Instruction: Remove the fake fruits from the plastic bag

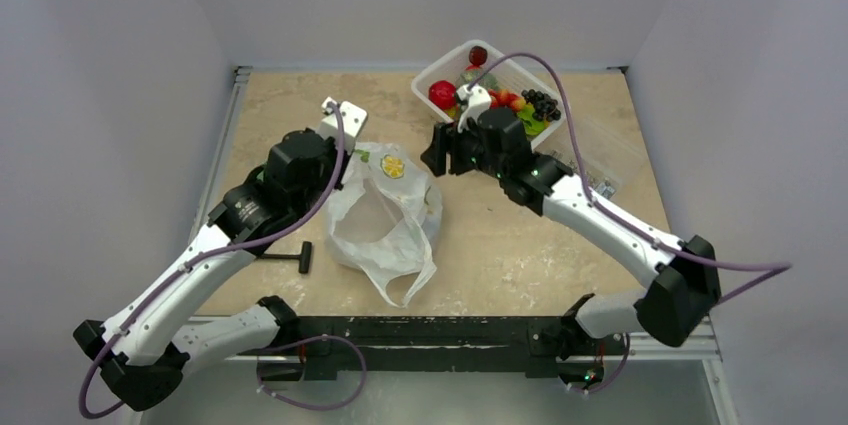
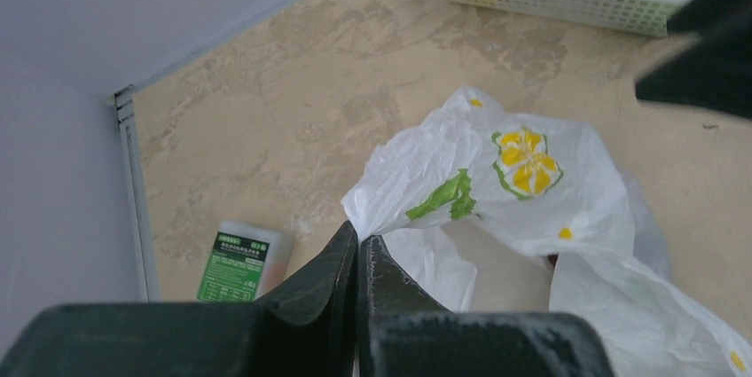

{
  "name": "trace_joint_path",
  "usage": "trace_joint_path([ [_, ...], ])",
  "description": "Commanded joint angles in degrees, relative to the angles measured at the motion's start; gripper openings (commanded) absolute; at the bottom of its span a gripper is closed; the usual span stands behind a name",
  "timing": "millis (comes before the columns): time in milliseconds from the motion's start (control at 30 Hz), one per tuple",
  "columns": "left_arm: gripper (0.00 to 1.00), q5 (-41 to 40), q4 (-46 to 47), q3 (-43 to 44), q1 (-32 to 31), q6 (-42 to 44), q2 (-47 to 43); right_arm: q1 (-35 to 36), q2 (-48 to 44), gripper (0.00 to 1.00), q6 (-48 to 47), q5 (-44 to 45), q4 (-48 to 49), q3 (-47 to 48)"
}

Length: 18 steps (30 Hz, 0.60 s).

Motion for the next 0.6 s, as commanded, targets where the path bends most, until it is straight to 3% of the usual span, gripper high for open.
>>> trace_joint_path([
  [0, 0.00, -3.21, -1.79, 11.11, 0.27, -0.49, 3.58, 6.44, -8.47, 0.54, 1.75, -6.02, 8.77, -10.11],
  [100, 0.00, -2.98, -4.07, 18.40, 0.28, 0.24, 7.13, 9.23, -8.57, 0.44, 2.42, -7.03, 12.59, -12.65],
  [267, 0.00, -3.28, -9.91, 27.61, 0.28, -0.70, 10.09, 13.56, -5.36, 0.40, 1.09, -7.22, 15.26, -9.58],
  [567, 0.00, 6.29, -11.51, 16.53, 0.28, -9.78, 0.55, 21.08, -5.21, 0.37, -5.38, -5.81, 16.53, -6.63],
])
